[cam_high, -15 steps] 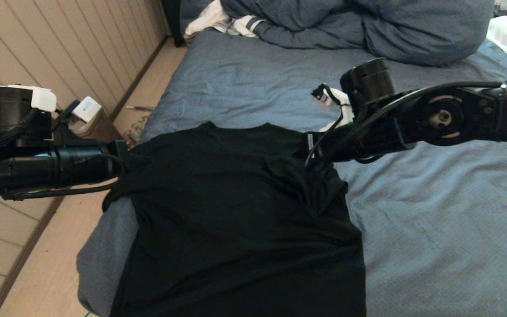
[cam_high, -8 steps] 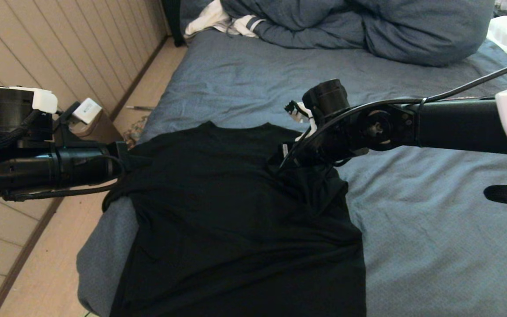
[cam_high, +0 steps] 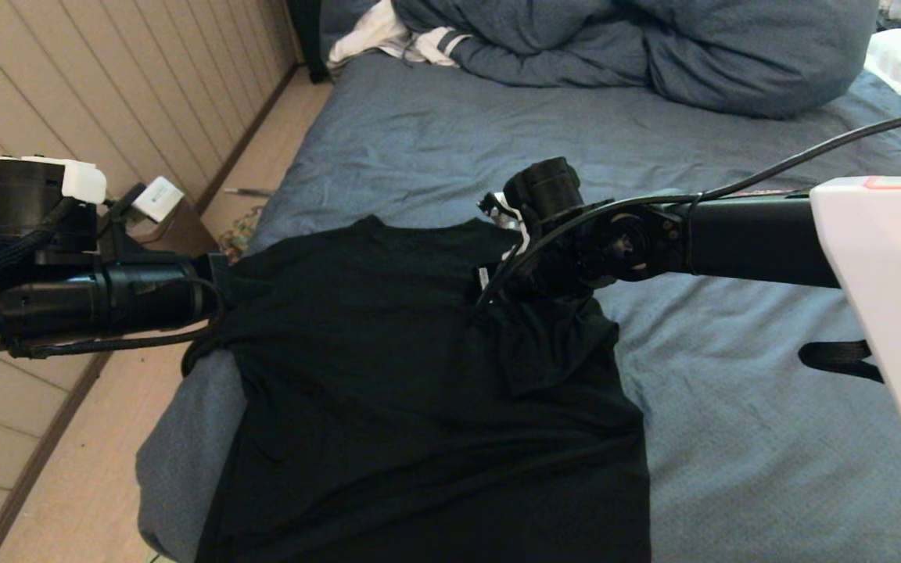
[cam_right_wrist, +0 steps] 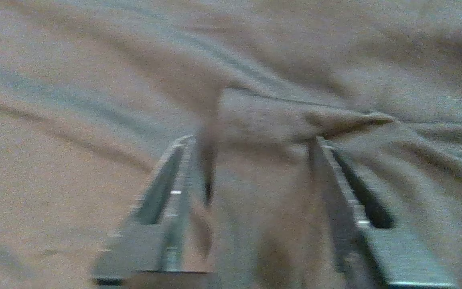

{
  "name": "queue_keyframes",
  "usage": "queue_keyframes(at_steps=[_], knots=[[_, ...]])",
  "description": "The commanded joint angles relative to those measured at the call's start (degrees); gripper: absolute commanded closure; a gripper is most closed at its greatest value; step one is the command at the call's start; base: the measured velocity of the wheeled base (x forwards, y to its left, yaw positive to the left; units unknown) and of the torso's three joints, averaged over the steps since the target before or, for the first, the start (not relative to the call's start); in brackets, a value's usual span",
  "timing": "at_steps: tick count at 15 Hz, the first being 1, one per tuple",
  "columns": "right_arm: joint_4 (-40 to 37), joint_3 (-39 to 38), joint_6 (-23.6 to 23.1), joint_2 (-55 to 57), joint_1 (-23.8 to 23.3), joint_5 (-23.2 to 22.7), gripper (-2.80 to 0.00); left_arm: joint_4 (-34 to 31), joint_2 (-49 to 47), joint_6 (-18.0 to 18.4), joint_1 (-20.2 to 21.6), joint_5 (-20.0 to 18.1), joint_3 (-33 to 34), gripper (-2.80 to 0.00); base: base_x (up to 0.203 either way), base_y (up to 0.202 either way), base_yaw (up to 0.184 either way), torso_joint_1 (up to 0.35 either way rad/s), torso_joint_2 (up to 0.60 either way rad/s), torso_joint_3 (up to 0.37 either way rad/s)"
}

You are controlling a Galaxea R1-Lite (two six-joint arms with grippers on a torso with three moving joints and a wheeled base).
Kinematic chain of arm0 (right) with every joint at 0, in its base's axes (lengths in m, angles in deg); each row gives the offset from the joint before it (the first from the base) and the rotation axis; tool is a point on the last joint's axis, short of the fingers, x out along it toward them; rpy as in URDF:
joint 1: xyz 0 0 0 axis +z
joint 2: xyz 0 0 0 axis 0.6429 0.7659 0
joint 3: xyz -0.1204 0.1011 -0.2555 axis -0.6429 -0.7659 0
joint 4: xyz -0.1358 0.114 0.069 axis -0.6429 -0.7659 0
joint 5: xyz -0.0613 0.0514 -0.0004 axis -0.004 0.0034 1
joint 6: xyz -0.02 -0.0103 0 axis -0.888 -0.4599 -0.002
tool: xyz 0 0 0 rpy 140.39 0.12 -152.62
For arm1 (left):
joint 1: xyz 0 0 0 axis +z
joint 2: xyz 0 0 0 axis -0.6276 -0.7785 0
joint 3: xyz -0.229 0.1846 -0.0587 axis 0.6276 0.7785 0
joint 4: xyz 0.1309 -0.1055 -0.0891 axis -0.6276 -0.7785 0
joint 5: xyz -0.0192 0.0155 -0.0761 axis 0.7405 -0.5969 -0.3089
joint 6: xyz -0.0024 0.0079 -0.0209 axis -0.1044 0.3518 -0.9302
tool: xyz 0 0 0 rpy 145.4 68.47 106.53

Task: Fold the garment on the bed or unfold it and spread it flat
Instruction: Fold the black T-shirt

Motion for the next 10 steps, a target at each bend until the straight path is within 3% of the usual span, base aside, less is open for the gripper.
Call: queue_keyframes(at_steps=[1,10], knots=[[-0.1,0.1,0.1,0.1,0.2,0.2,0.0,0.2,-0.3,-0.1,-0.1,-0.1,0.4,0.0,0.0,0.0,0.0,0.0,0.0,0.0],[0.1,0.7,0.4,-1.5,-0.4,1.0,0.0,1.8,-0.3,-0.1,-1.3,0.0,1.6,0.0,0.0,0.0,0.0,0.0,0.0,0.0]])
